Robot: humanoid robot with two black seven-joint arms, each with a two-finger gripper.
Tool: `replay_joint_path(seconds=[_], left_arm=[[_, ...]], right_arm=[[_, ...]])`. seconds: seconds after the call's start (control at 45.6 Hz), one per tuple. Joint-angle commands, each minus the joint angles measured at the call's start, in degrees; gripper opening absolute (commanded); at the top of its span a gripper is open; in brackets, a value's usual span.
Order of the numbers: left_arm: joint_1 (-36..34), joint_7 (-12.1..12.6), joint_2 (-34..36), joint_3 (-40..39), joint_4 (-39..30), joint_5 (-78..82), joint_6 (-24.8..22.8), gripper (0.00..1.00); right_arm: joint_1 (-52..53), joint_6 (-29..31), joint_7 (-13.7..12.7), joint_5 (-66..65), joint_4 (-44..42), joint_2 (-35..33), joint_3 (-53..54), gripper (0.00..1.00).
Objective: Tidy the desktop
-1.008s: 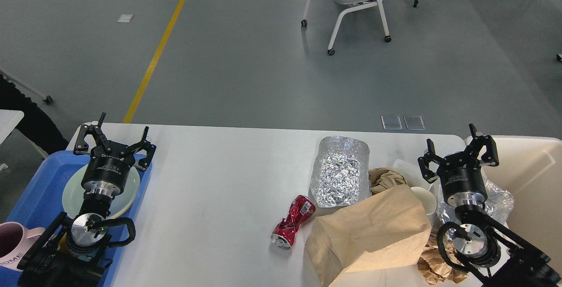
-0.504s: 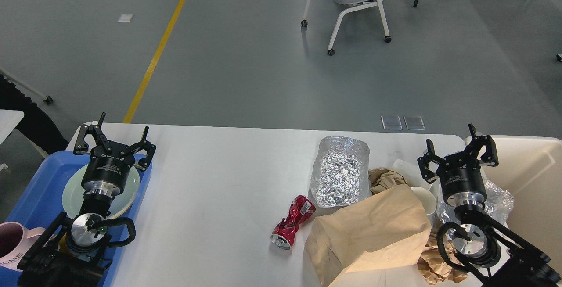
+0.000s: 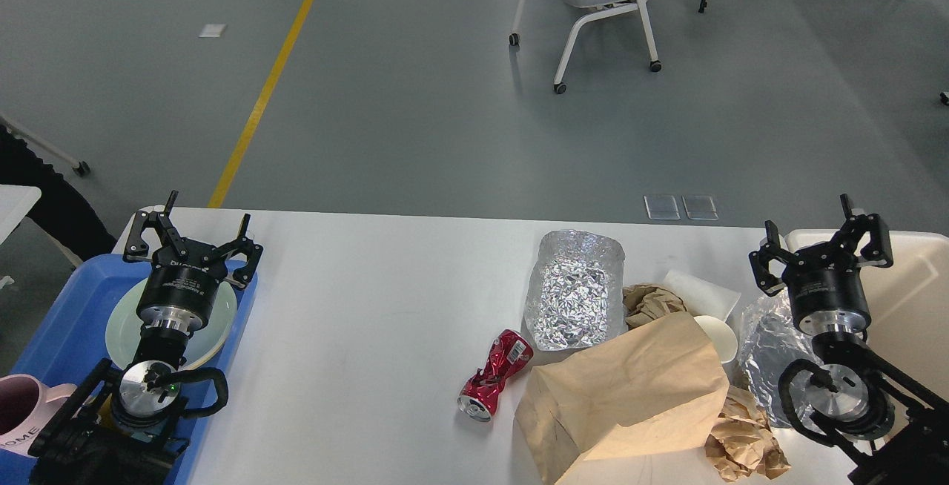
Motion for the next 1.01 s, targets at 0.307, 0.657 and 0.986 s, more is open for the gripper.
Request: replay_joint_path(seconds=[0.307, 0.657, 0.986], left_arm=[[0.0, -0.1, 0.0, 0.1, 0.0, 0.0, 0.0, 0.96], [0.0, 0.0, 0.0, 0.1, 0.0, 0.0, 0.0, 0.96], [0.0, 0.0, 0.0, 0.2, 0.0, 0.0, 0.0, 0.96]], right_arm=[[-3.5, 0.1, 0.0, 0.0, 0.8, -1.4, -0.8, 1.00], [-2.2, 0.1, -9.2, 0.0, 1.6, 3.0, -0.8, 1.00], [2.9, 0.1, -9.6, -0.7, 1.6, 3.5, -0.9, 1.00]])
